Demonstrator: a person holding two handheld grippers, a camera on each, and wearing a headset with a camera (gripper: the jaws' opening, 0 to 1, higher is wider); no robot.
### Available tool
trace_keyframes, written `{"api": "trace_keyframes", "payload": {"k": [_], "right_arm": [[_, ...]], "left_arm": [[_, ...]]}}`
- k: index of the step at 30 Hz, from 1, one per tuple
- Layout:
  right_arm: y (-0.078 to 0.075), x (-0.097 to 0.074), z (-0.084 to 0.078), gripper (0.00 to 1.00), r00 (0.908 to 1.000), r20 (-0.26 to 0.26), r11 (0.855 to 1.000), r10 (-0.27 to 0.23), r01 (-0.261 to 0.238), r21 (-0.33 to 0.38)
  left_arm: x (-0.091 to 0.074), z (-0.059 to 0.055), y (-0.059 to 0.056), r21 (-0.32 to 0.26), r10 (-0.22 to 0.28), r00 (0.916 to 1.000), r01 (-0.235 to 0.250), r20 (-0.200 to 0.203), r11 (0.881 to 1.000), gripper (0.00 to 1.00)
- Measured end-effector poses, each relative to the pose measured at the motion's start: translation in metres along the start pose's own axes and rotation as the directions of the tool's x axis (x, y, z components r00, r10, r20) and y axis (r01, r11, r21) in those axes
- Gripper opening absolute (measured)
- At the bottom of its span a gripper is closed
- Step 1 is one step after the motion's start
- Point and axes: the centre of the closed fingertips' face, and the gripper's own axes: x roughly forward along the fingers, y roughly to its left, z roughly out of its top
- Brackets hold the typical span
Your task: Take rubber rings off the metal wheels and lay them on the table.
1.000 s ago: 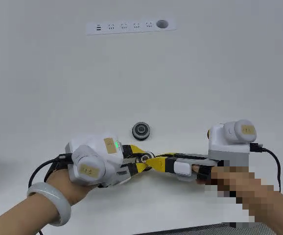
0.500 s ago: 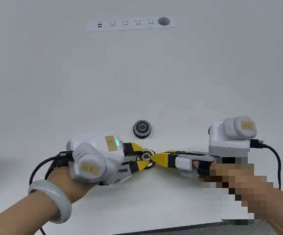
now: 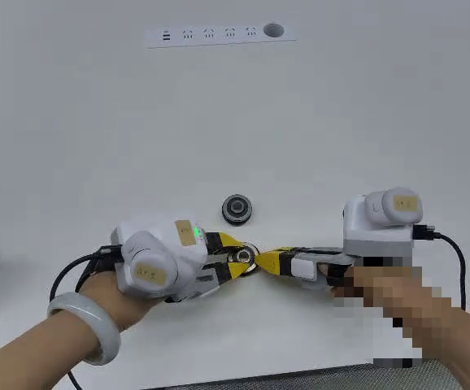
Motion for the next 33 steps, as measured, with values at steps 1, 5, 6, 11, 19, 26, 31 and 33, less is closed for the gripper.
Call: {"api": "trace_keyframes", "payload": {"k": [1, 5, 6, 11, 19, 26, 31, 33], "right_arm": [[-0.0003, -0.0001, 0.0003, 0.07, 1.0000, 0.001, 1.000, -0.001, 0.001, -0.003], [-0.0011, -0.0007, 0.0008, 0.06, 1.0000, 0.002, 1.000, -0.002, 0.002, 0.000], [-0.0009, -0.0008, 0.0008, 0.06, 1.0000, 0.002, 1.000, -0.002, 0.002, 0.002], [-0.0008, -0.0012, 0.0010, 0.05, 1.0000, 0.003, 1.000, 0.003, -0.003, 0.014], [-0.0041, -0.0028, 0.0017, 0.02, 0.9999, 0.005, 1.000, -0.008, 0.008, 0.018], [-0.0034, -0.0033, 0.0038, 0.02, 0.9999, 0.011, 1.000, -0.010, 0.010, 0.015], [0.0002, -0.0033, 0.0047, 0.01, 0.9999, 0.013, 1.000, -0.003, 0.003, 0.012], [0.0011, -0.0033, 0.0051, 0.01, 0.9999, 0.015, 1.000, 0.001, -0.001, 0.020]], "left_arm": [[0.0000, 0.0000, 0.0000, 0.000, 0.000, 1.0000, 0.000, 0.000, 1.000, 0.13], [-0.0002, -0.0002, 0.0001, 0.001, -0.001, 1.0000, 0.001, 0.000, 1.000, 0.13], [-0.0003, -0.0004, 0.0002, 0.001, -0.001, 1.0000, 0.001, 0.000, 1.000, 0.13], [-0.0003, -0.0005, 0.0003, 0.001, 0.000, 1.0000, 0.000, 0.001, 1.000, 0.13], [-0.0006, -0.0008, 0.0006, 0.002, 0.000, 1.0000, 0.000, 0.000, 1.000, 0.13], [-0.0006, -0.0007, 0.0005, 0.005, -0.001, 1.0000, 0.001, -0.003, 1.000, 0.13], [-0.0004, -0.0007, 0.0003, 0.009, -0.001, 1.0000, 0.001, -0.008, 1.000, 0.13], [-0.0003, -0.0009, 0.0003, 0.010, -0.001, 1.0000, 0.001, -0.009, 1.000, 0.13]]}}
